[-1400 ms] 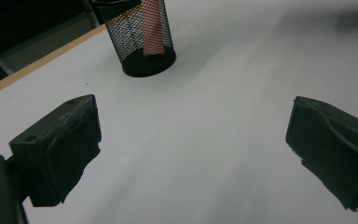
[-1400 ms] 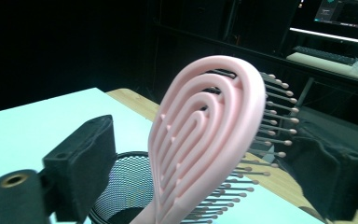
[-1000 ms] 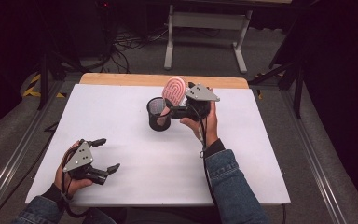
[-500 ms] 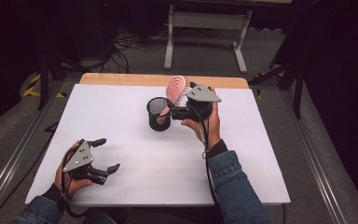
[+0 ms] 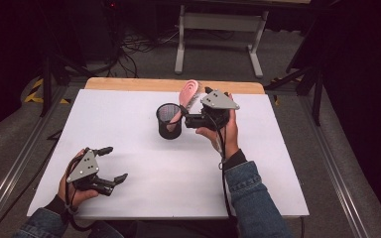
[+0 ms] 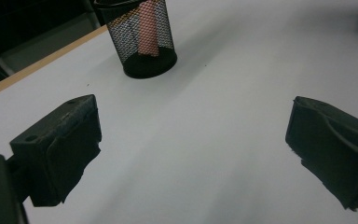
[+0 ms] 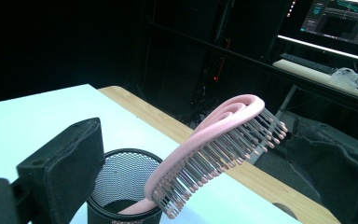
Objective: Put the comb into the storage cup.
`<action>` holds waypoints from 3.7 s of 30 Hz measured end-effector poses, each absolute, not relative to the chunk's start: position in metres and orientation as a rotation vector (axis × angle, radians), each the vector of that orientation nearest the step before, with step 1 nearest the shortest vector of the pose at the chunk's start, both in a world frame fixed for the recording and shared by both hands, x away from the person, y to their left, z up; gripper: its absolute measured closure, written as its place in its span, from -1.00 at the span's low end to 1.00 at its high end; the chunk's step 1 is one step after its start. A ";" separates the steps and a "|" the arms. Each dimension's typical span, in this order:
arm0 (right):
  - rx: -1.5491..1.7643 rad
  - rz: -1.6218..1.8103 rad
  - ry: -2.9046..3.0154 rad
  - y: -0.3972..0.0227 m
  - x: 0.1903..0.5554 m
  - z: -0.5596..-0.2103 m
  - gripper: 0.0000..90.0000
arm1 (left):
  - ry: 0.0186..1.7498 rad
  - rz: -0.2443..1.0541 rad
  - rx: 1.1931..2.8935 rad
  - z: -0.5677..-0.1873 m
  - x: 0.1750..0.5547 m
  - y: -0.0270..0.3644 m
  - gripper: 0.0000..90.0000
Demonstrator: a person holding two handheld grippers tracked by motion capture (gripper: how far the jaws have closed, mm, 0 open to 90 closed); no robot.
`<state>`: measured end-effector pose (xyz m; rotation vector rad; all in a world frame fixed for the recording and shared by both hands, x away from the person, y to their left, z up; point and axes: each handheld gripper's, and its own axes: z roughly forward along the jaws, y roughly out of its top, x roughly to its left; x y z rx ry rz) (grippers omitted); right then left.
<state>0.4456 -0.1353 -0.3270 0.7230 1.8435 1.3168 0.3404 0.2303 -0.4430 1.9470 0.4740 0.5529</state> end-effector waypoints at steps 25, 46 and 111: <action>0.673 1.284 1.842 -0.148 0.428 -0.325 -0.90 | 0.478 0.558 1.956 -0.444 0.341 0.230 -0.91; 0.622 1.303 1.846 -0.153 0.406 -0.336 -0.92 | 0.471 0.562 1.961 -0.444 0.340 0.229 -0.91; 0.552 1.247 1.848 -0.185 0.361 -0.352 -0.92 | 0.465 0.563 1.961 -0.443 0.339 0.230 -0.91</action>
